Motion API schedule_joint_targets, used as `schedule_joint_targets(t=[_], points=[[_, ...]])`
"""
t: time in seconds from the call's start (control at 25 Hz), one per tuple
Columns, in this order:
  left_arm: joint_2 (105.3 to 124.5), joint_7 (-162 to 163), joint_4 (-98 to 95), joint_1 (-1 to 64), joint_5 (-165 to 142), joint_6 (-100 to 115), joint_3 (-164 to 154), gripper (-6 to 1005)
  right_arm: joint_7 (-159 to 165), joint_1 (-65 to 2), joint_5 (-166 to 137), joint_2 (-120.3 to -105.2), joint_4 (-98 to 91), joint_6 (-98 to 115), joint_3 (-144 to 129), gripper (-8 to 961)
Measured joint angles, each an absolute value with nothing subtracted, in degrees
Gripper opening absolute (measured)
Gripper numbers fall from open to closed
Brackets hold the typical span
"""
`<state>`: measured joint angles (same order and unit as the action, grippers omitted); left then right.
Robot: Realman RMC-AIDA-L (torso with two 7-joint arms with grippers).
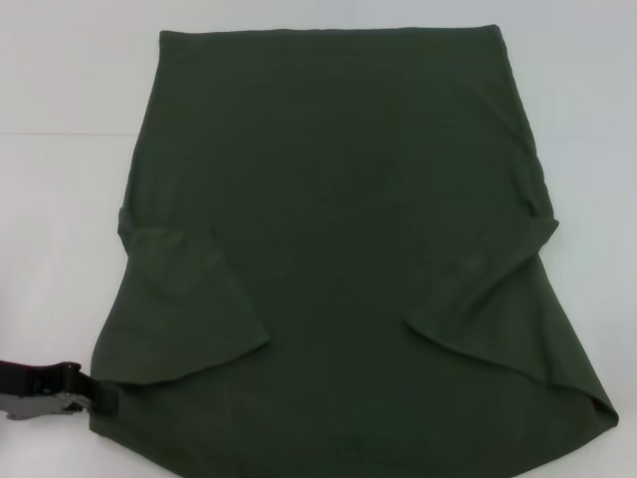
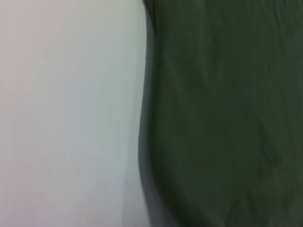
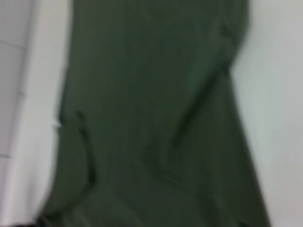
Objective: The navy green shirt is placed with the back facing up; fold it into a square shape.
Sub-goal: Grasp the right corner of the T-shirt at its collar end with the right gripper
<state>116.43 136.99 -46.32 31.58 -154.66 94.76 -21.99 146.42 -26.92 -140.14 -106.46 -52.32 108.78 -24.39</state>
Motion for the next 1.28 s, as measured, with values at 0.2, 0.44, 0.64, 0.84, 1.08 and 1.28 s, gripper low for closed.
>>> schedule_joint_targets(t=[0.2, 0.44, 0.64, 0.84, 1.08, 1.28], points=[[116.37, 136.69, -46.19, 31.78, -154.29, 94.76, -21.97, 27, 146.27, -30.90, -149.94, -107.16, -52.34, 109.66, -25.00, 918], [116.37, 136.55, -45.95, 31.73, -154.07, 94.66, -22.03, 28, 146.51, -31.54, -151.04, -107.70, -50.18, 104.82, -28.65, 915], [116.36, 136.52, -45.89, 31.85, -153.95, 94.67, -22.06, 28, 146.07, -32.12, -150.94, -108.92, -49.21, 102.76, -29.68, 912], [116.36, 136.50, -45.88, 31.87, -153.59, 94.71, -22.06, 28, 145.59, -32.57, -150.86, -110.41, -49.19, 101.67, -31.22, 909], [116.36, 136.49, -45.87, 31.86, -153.10, 94.72, -21.90, 27, 145.50, -32.71, -151.08, -111.62, -49.10, 99.92, -34.27, 906], [116.29, 136.49, -45.87, 31.83, -153.04, 94.64, -21.88, 28, 145.21, -32.84, -151.12, -111.98, -49.10, 99.43, -34.91, 902]])
